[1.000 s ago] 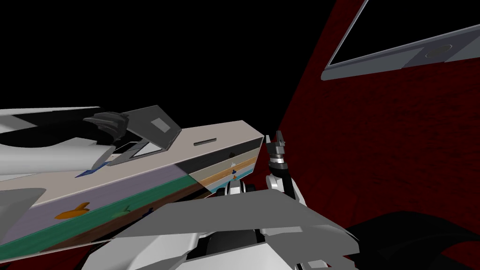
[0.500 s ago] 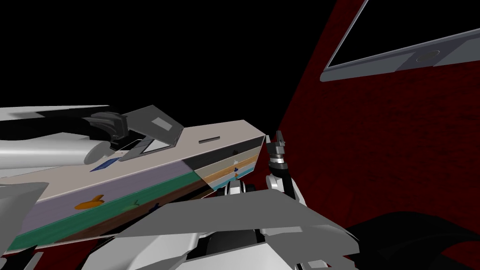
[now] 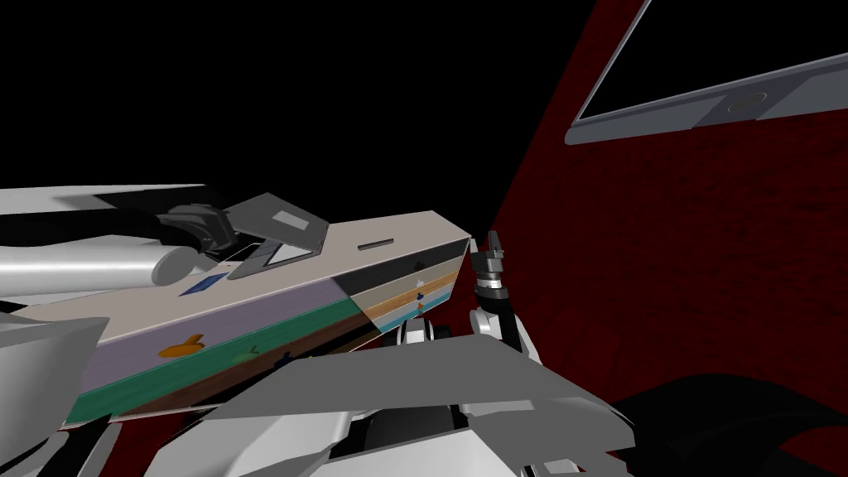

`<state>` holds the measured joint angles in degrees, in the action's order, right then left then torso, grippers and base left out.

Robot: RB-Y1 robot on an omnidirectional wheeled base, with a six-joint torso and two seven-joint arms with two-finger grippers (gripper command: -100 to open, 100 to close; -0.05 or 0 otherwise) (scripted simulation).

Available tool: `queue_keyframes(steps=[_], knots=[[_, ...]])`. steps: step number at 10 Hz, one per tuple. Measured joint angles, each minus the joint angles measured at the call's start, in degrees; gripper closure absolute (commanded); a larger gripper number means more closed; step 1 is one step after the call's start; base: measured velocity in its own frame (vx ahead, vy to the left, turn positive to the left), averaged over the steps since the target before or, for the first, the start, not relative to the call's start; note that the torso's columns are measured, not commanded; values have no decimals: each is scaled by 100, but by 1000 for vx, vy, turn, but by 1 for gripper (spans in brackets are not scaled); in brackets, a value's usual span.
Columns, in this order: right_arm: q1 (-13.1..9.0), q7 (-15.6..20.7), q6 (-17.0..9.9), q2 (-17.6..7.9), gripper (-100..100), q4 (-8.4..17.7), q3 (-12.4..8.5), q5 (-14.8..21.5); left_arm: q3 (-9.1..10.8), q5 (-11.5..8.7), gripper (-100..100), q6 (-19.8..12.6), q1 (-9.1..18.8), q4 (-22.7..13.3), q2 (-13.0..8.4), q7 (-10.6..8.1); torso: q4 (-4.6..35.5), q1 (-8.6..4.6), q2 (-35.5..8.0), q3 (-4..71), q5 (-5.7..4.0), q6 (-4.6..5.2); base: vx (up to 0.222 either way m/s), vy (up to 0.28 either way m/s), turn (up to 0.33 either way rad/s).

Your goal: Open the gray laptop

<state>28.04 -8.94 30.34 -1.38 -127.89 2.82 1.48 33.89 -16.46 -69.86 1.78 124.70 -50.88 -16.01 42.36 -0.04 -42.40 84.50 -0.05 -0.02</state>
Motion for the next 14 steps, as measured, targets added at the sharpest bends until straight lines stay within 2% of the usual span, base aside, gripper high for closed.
queue_keyframes(steps=[3, 5, 8, 9, 10, 14], knots=[[0, 0, 0, 0, 0, 0, 0, 0, 101, -239, 100, 118, 209, -343, 343, -286, -5, 9, 5, 1, 10, -7, -44, 64, -1], [1, 0, 0, 0, 0, 0, 0, 0, 137, -337, 100, 141, 268, -468, 423, -369, -2, -12, 10, 7, -5, 1, -22, 31, 13], [0, 0, 0, 0, 0, 0, 0, 0, 180, -505, 100, 358, 410, -804, 773, -569, -4, 5, 2, 1, 5, 0, -50, 56, 12], [0, 0, 0, 0, 0, 0, 0, 0, 181, -544, -100, 407, 465, -888, 880, -645, -3, 5, -1, -1, 5, -3, -8, 45, -7], [1, 0, 0, 0, 0, 0, 0, 0, 256, -645, -100, 321, 476, -850, 796, -676, -5, -1, 12, 6, 1, -1, 36, 23, -1], [1, 0, 0, 0, 0, 0, 0, 0, 368, -727, -100, -180, 465, -425, 662, -832, -2, -4, 7, 5, -4, 3, 40, 15, -6]])
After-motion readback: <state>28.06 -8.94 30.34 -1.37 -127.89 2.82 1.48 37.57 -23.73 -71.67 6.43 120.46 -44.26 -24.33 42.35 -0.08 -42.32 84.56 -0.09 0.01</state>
